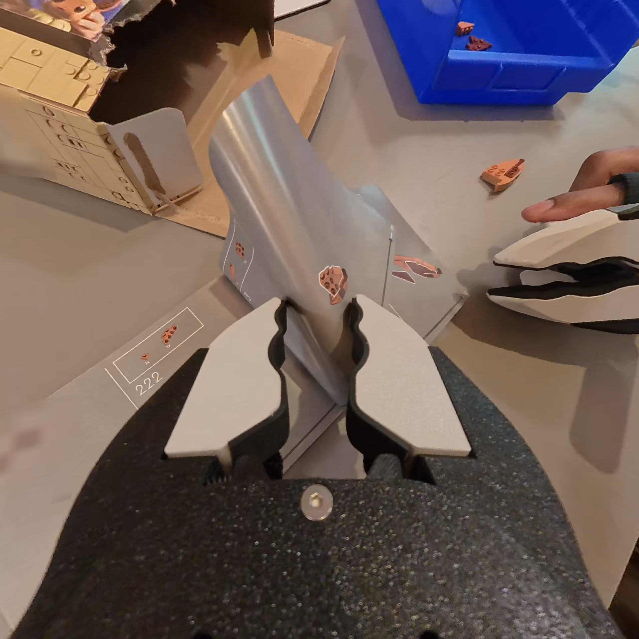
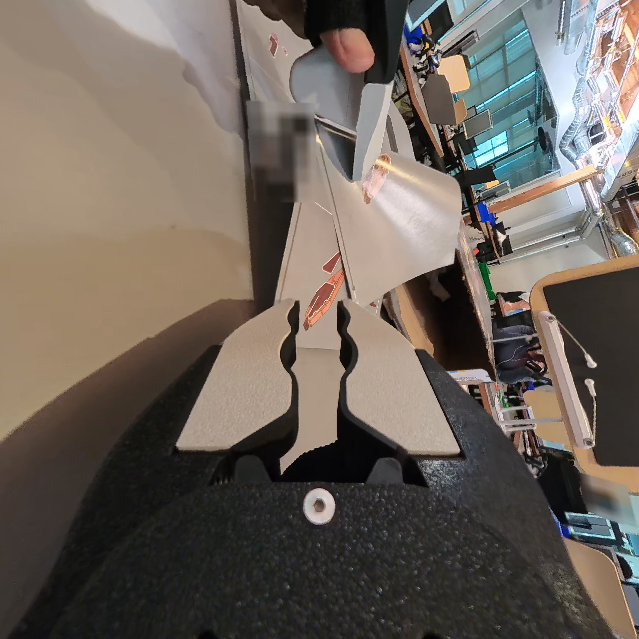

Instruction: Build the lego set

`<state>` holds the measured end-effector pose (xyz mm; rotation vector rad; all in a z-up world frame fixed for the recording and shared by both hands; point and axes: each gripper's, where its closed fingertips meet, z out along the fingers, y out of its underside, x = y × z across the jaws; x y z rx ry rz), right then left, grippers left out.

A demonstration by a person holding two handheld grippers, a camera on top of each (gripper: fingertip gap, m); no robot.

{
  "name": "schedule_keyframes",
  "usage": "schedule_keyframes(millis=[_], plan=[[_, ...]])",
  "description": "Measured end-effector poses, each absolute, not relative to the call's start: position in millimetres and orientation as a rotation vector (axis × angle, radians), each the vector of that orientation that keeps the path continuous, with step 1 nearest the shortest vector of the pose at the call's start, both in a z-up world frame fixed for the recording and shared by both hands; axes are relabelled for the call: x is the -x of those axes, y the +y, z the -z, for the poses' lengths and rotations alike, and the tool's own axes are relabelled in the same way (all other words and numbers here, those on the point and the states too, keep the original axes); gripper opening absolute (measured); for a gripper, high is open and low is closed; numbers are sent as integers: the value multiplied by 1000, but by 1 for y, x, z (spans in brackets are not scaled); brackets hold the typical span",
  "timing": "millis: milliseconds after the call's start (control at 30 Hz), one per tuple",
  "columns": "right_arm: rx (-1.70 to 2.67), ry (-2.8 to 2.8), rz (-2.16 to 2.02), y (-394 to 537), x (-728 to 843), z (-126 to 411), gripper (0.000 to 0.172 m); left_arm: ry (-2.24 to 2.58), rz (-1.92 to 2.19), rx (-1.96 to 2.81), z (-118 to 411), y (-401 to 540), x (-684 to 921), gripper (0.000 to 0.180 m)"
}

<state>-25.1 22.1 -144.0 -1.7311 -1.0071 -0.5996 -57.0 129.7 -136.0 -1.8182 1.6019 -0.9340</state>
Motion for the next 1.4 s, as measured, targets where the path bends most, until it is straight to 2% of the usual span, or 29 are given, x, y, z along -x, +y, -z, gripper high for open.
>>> schedule_keyframes(millis=[533, 767, 967, 1167, 1400], plan=[[1856, -963, 704, 42, -44, 132, 24, 1599, 1040, 1807, 131, 126, 57, 36], [2040, -605, 95, 65, -50, 104, 26, 1607, 1049, 1802, 131, 125, 57, 36], [2071, -254, -280, 108, -46, 105, 32, 1615, 1053, 1793, 131, 124, 57, 36], [2006, -99, -455, 121, -46, 113, 34, 1623, 1055, 1784, 130, 122, 57, 36], [2030, -110, -471, 122, -42, 124, 35, 1630, 1056, 1779, 131, 121, 57, 36]])
